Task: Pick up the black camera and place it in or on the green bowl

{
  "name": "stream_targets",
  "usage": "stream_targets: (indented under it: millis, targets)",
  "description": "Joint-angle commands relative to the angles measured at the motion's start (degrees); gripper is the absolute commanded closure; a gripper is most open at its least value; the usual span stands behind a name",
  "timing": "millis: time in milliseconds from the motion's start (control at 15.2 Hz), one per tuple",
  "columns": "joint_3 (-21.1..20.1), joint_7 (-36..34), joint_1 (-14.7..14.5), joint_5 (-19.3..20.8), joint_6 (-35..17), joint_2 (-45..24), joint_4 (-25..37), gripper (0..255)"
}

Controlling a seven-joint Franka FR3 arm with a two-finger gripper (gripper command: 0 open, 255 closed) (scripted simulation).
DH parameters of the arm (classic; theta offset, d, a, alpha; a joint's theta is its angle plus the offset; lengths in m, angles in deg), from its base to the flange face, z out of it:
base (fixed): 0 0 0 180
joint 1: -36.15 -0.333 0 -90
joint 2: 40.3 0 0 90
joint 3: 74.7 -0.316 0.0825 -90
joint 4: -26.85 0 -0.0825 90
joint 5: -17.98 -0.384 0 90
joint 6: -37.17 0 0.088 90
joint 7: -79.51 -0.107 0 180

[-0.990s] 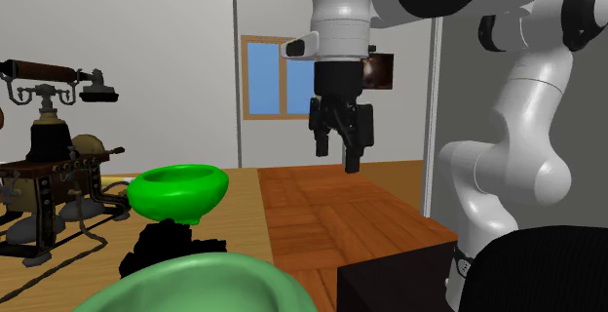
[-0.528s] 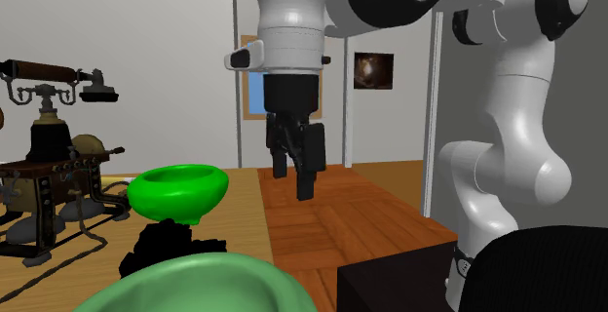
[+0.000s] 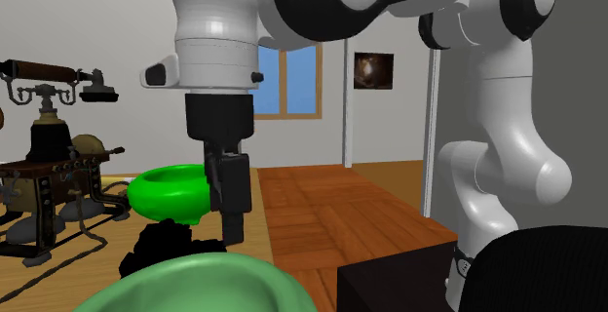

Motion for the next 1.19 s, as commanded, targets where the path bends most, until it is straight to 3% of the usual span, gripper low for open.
stream_targets:
  millis: [0, 528, 1056, 1122]
  targets:
    - [-0.3, -0.4, -0.3, 0.2, 0.4, -4.5, 5.2, 0]
    - [-0.1, -0.6, -0.3, 0.5, -5.1, -5.8, 1.0, 0]
    - [0.0, -0.6, -0.4, 0.5, -5.1, -5.8, 1.0, 0]
    - [0.2, -0.1, -0.1, 0.5, -5.4, -6.1, 1.0, 255]
